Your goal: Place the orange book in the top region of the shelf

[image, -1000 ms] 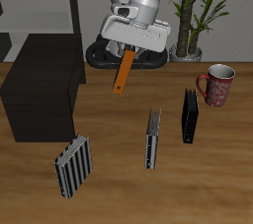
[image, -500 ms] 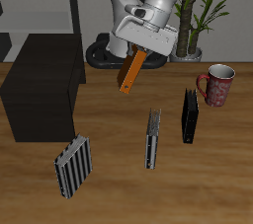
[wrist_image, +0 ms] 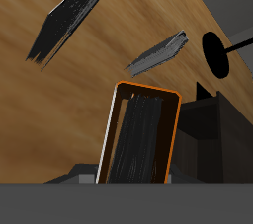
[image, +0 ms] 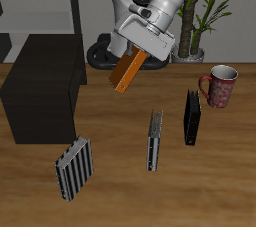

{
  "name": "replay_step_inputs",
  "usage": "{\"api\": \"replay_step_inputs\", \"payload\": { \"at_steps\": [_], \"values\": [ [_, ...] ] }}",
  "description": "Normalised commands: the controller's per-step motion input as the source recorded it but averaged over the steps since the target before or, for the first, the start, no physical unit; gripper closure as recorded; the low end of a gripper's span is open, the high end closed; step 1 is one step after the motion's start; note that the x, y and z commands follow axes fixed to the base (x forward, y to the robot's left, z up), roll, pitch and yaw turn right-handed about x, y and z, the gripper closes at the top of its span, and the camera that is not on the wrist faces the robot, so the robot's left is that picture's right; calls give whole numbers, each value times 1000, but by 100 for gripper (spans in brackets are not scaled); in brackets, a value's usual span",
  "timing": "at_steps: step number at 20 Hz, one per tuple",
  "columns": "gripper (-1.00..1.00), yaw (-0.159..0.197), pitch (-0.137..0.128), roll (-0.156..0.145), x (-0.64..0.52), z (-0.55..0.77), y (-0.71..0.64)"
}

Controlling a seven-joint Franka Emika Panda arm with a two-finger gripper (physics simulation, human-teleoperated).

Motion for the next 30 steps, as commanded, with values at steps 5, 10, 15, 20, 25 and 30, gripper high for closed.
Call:
{"api": "replay_step_inputs", "payload": {
  "at_steps": [5, 10, 15, 20, 25, 30],
  "values": [
    [100, 38, -3, -115, 102, -90, -163],
    [100, 17, -27, -100, 59, -81, -95],
    [100, 23, 18, -55, 39, -80, -3],
    [100, 42, -37, -19, -6, -55, 104],
    [100, 32, -38, -51, 37, 42, -72],
    [100, 23, -22, -34, 50, -27, -98]
  ]
}}
